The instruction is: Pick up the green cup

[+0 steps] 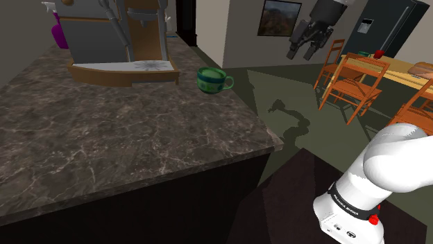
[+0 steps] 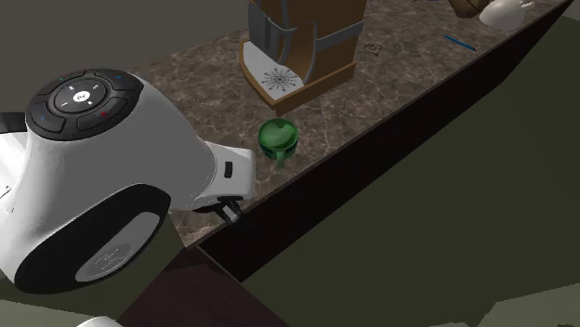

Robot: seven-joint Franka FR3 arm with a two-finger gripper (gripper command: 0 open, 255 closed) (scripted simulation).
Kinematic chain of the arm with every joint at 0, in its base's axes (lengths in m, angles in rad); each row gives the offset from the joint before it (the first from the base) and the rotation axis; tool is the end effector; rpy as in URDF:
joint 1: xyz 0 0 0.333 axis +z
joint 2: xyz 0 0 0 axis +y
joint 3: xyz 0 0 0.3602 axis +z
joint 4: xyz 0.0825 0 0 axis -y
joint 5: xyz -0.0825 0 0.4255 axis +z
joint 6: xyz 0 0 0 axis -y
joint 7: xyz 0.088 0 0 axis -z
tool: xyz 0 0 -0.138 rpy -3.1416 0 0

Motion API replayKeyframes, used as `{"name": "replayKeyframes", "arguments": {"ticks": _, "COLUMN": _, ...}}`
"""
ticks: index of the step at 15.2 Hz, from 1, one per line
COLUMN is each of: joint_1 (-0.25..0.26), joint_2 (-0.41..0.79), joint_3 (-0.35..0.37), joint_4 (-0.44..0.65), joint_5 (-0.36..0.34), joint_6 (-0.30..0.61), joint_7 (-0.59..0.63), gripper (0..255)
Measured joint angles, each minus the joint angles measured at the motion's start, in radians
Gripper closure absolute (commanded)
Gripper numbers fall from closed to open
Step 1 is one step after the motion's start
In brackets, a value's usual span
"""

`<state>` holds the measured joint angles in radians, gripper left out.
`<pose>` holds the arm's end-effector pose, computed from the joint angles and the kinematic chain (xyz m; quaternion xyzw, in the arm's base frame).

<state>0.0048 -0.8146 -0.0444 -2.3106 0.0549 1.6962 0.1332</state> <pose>0.3264 -0.0113 0.6366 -0.9908 0.0812 -0.0971 0.0488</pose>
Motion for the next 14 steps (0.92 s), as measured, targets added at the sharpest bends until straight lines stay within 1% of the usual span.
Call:
{"name": "replayKeyframes", "arguments": {"ticks": 2, "joint_1": 0.004, "joint_2": 0.015, "joint_3": -0.001, "joint_4": 0.001, "joint_5": -0.001, "joint_6": 0.013, "joint_7": -0.008, "gripper": 0}}
{"name": "replayKeyframes", "arguments": {"ticks": 4, "joint_1": 0.015, "joint_2": 0.071, "joint_3": -0.005, "joint_4": 0.006, "joint_5": -0.005, "joint_6": 0.058, "joint_7": -0.036, "gripper": 0}}
{"name": "replayKeyframes", "arguments": {"ticks": 8, "joint_1": 0.042, "joint_2": 0.198, "joint_3": -0.009, "joint_4": 0.029, "joint_5": -0.01, "joint_6": 0.154, "joint_7": -0.098, "gripper": 0}}
{"name": "replayKeyframes", "arguments": {"ticks": 14, "joint_1": 0.077, "joint_2": 0.412, "joint_3": -0.022, "joint_4": 0.11, "joint_5": -0.017, "joint_6": 0.274, "joint_7": -0.204, "gripper": 0}}
